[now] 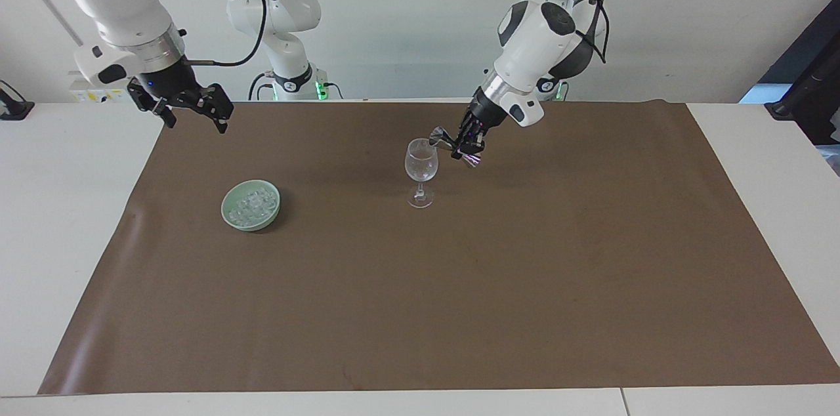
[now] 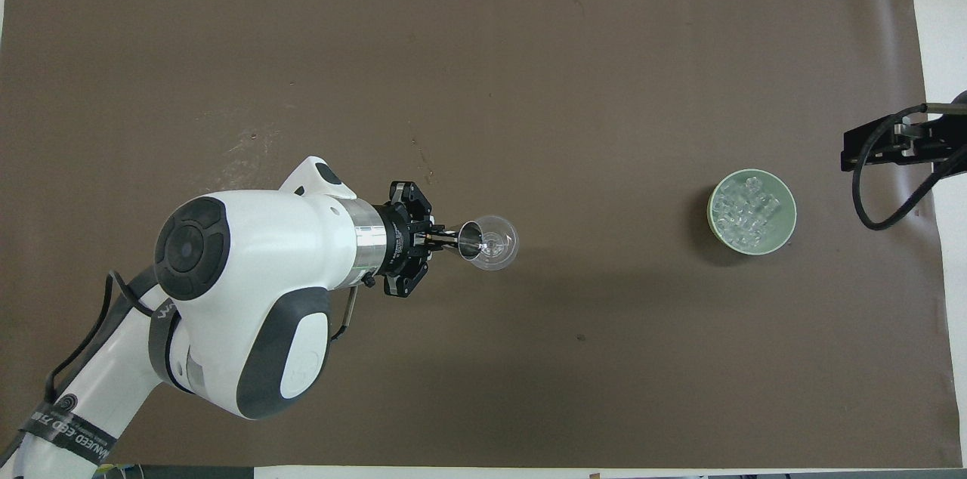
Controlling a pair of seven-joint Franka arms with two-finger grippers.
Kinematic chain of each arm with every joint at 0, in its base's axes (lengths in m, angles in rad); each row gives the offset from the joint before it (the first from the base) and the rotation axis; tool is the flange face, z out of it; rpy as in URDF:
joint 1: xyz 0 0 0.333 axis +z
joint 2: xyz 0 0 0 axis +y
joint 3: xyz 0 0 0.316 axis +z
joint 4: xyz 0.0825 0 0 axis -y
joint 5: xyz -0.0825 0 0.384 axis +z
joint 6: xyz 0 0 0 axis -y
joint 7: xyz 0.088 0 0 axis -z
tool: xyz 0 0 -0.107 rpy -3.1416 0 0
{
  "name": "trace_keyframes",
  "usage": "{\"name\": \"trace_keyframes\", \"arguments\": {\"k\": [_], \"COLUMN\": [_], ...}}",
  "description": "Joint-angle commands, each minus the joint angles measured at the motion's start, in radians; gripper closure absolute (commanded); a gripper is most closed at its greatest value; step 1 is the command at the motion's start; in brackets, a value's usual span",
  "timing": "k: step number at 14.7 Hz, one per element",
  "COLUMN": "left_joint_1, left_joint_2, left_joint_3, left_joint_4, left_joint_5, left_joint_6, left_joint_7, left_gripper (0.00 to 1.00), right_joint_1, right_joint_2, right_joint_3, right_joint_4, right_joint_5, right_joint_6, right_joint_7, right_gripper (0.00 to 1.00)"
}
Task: Pour wine and add ice with both arms
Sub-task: 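Tilt the silver cup with the left gripper to pour into the glass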
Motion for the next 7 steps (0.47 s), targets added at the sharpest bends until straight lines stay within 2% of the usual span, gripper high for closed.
{"name": "trace_keyframes", "arguments": {"k": [1, 4, 7], "left_joint_1": [-0.025, -0.031, -0.054], "left_joint_2": [0.030, 0.051, 0.058], "left_joint_3": [0.009, 0.009, 0.009], "left_joint_4": [0.055, 0.095, 0.118], "left_joint_5": [0.101, 0.233, 0.315], "left_joint_6": [-0.004, -0.035, -0.073], "left_joint_7": [-0.056, -0.124, -0.145], "left_gripper": [1.00, 1.00, 1.00], "right_joint_1": [-0.008, -0.008, -0.008], "right_joint_2": [-0.015, -0.015, -0.015], "right_joint_3": [0.006, 0.004, 0.006], "right_joint_4": [-0.014, -0.014, -0.014], "right_joint_5": [0.004, 0.003, 0.004], "right_joint_6": [0.006, 0.006, 0.006], "right_joint_7": [0.013, 0.013, 0.013], "right_gripper": [0.00, 0.00, 0.00]}}
